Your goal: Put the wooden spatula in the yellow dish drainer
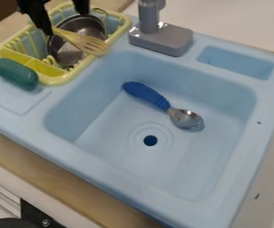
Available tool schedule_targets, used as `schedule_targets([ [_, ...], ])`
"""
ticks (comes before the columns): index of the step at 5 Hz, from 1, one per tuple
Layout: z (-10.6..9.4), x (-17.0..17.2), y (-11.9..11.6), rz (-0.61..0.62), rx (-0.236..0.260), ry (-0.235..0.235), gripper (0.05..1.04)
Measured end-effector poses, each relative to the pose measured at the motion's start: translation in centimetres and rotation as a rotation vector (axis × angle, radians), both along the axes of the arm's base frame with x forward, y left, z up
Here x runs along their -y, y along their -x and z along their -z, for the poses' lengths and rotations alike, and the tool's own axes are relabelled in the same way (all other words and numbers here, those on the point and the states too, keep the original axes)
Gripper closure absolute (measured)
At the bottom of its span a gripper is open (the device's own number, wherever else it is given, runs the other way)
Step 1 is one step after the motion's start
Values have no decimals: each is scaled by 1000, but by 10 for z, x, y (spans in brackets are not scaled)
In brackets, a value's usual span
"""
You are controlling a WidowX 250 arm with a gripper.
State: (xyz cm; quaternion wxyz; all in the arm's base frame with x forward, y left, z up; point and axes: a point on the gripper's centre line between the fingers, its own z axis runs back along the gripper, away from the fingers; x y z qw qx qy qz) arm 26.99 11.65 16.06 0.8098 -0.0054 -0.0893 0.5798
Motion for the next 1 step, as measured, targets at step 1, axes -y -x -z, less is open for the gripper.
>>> schedule_targets([
  [1,1,37,-5,152,18,15,85],
])
